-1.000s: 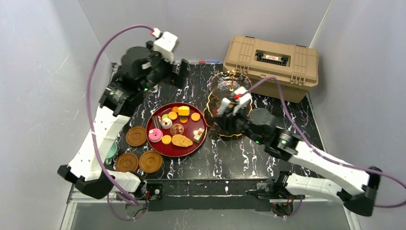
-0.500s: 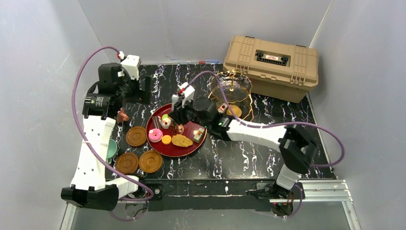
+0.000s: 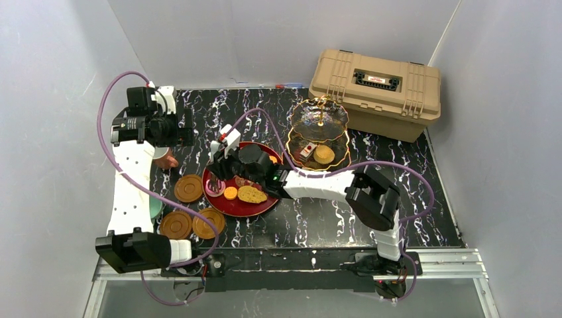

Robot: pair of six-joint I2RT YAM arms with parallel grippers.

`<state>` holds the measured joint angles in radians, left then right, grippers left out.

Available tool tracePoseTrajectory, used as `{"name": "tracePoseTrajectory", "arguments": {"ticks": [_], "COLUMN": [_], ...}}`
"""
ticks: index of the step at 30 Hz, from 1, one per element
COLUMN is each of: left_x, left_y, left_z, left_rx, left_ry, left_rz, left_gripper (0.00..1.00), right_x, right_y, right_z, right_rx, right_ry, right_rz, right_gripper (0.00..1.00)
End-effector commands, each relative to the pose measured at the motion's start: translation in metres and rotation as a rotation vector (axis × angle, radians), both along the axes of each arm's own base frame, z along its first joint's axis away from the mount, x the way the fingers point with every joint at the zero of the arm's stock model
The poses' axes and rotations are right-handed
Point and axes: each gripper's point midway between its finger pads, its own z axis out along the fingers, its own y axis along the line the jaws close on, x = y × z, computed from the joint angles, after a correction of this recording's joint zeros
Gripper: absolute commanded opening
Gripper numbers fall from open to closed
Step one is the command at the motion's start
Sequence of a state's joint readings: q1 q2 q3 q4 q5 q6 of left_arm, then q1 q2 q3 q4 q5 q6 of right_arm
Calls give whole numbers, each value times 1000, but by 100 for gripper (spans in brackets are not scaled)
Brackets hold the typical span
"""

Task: Serve the afternoon tea
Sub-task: Pick up the desert from the tray.

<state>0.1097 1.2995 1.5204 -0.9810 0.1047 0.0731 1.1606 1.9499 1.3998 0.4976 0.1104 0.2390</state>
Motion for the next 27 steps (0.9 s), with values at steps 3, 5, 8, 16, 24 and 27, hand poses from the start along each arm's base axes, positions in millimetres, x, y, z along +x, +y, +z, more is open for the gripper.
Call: {"name": "tracePoseTrajectory", "arguments": {"ticks": [3,5,8,16,24,27], "left_x": [-9,-10,-11,-12,-7,-7], "left_y": [-8,-7,-7,-7,-6,-7], "left_z": [13,15,17,22,31,30], "left_rx": [-45,-39,-34,-35,-30,-33], "left_ry": [-32,-39,-48,-63,-89,-87], "left_rz": [-8,-11,-14,-16,-12,-12], "left_gripper": [98,98,98,98,98,98], "right_x": [8,9,10,15,14,13], "right_y": [10,9,10,11,17,18], "right_z": [44,42,40,32,15,13], "right_rx": [121,113,108,85,79,88], "right_ry": [-79,-89,-96,-138,-118,-111], "right_rz": [-41,-48,-51,-71,-55,-51], "right_gripper": [45,47,48,53,56,57]}}
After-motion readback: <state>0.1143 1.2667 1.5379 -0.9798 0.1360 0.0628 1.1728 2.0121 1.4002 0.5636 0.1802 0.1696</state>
